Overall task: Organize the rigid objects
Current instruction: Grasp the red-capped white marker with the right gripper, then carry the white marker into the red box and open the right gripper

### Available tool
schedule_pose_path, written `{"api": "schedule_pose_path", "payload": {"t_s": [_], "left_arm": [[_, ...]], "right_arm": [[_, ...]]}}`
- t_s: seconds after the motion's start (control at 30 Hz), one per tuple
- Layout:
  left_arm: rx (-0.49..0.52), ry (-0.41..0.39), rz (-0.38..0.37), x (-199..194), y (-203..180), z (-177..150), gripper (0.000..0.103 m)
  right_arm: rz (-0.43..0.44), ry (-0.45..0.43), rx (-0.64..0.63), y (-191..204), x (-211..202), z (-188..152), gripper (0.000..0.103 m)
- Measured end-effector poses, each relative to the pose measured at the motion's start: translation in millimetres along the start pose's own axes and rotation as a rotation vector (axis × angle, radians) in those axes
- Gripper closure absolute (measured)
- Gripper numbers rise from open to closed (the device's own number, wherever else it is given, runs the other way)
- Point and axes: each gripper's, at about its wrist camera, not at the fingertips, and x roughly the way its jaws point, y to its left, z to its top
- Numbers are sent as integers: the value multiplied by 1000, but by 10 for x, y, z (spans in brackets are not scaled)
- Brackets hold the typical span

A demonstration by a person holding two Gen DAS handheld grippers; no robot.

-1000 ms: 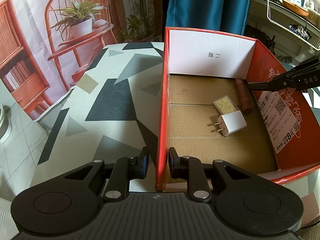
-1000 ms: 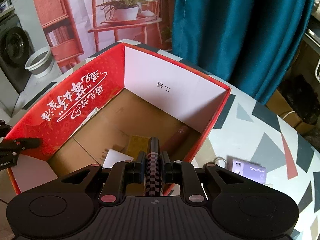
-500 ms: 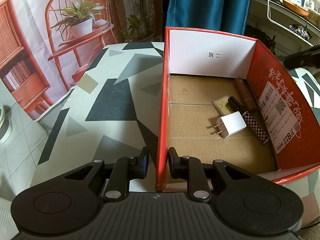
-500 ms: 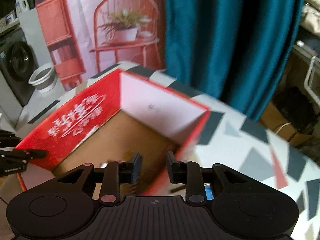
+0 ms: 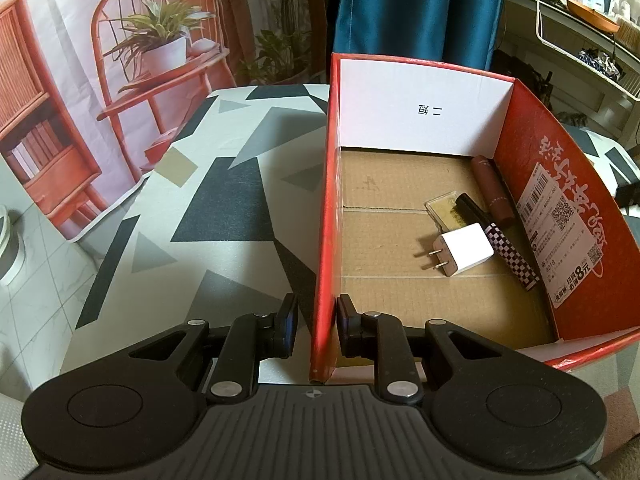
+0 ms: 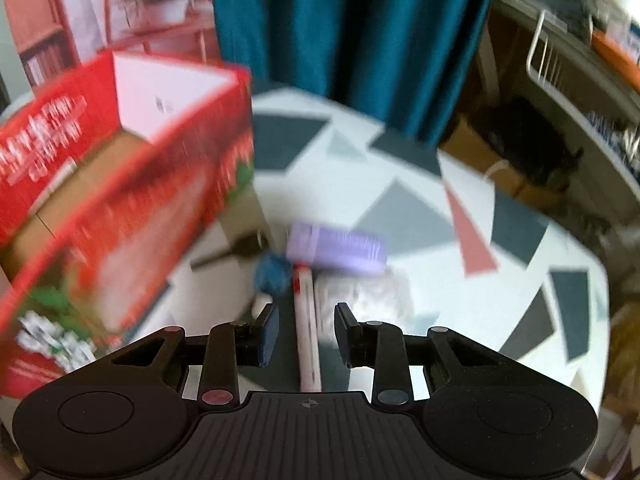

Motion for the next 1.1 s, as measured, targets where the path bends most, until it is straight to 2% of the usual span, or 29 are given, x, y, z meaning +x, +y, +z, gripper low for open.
{"api": "schedule_pose_path", "payload": {"t_s": [0.17, 0.37, 0.53, 0.63, 0.7, 0.8, 1.1], "left_arm": [[1, 0, 0, 0, -1, 0, 80], [-3, 0, -1, 1, 0, -4, 80], [-2, 0, 0, 2, 1, -4, 80], [-2, 0, -1, 2, 1, -4, 80], [-2, 0, -1, 2, 0, -3, 80], [-2, 0, 0, 2, 1, -4, 80], [1, 0, 0, 3, 1, -3, 80]], "right_arm": [[1, 52, 60, -38, 321, -124, 75], [4, 78, 138, -138, 493, -144, 75], [22, 44, 187, -174, 519, -132, 75], [7, 47, 185, -147, 524, -109, 76], [14, 54, 176, -132, 510, -108, 85], [19, 68, 165, -104, 500, -114, 88], [46, 71, 144, 37, 347, -178, 90]]}}
